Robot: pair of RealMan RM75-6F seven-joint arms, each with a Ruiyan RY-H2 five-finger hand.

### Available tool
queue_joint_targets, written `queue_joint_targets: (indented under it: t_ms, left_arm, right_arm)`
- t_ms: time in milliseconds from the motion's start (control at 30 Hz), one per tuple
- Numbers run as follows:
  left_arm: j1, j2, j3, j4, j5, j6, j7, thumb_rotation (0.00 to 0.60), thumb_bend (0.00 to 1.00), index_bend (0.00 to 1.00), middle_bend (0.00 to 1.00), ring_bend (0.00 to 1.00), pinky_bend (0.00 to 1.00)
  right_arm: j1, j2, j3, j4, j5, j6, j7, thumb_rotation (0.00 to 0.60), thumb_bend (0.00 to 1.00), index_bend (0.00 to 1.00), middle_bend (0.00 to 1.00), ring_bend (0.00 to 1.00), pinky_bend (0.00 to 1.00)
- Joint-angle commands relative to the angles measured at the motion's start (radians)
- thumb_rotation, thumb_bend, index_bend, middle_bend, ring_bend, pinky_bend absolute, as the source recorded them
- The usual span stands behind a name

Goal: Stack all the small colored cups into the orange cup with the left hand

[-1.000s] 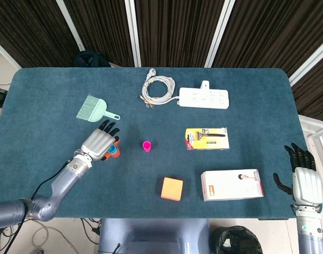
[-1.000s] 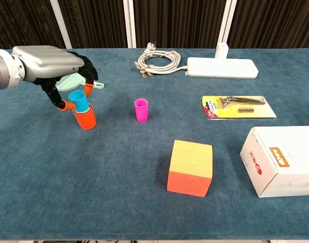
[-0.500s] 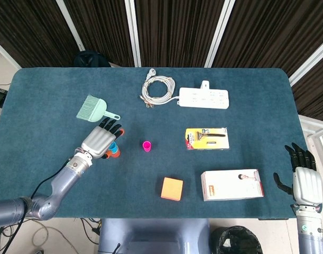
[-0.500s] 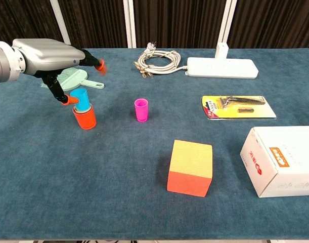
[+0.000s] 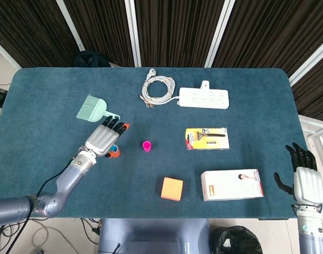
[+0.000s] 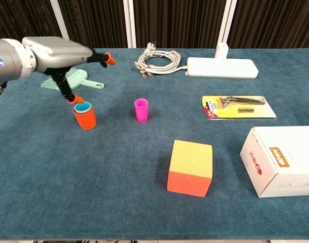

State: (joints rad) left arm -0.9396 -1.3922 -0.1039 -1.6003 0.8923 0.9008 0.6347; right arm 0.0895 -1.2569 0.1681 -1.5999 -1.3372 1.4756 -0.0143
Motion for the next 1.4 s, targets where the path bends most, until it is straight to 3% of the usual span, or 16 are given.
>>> queue_joint_targets:
  t_ms: [33,267,567,900,1267,1400]
  left_arm:
    - [-0.022,-0.043,-0.037,0.033,0.011,0.012,-0.020,0.600,0.20,0.08,0.10,0.00,0.00]
    - [-0.101,-0.128,-0.073,0.118,-0.066,-0.054,0.018,0.600,0.17,0.12,0.10,0.00,0.00]
    - [-0.173,-0.213,-0.059,0.182,-0.145,-0.101,0.077,0.600,0.16,0.22,0.10,0.00,0.00]
    - [-0.198,-0.275,-0.048,0.252,-0.190,-0.092,0.093,0.600,0.26,0.37,0.15,0.00,0.00]
    - [-0.214,-0.325,-0.038,0.317,-0.193,-0.095,0.093,0.600,0.27,0.39,0.16,0.00,0.00]
    - [-0.215,-0.332,-0.035,0.324,-0.189,-0.098,0.088,0.600,0.29,0.44,0.18,0.00,0.00]
  right_arm:
    - [0.000,0.000,0.001,0.002,0.003,-0.001,0.000,0.600,0.40,0.13,0.07,0.09,0.05]
    - [-0.001,0.001,0.005,0.007,0.009,-0.001,0.006,0.600,0.40,0.13,0.07,0.09,0.05]
    - [0.000,0.002,0.007,0.010,0.012,-0.005,0.017,0.600,0.40,0.13,0.07,0.09,0.05]
    - [-0.001,0.003,0.006,0.009,0.011,-0.006,0.020,0.600,0.40,0.13,0.07,0.09,0.05]
    - [0.002,0.000,0.006,0.015,0.015,-0.013,0.023,0.600,0.40,0.13,0.07,0.09,0.05]
    - [0.001,0.001,0.007,0.016,0.016,-0.011,0.024,0.600,0.40,0.13,0.07,0.09,0.05]
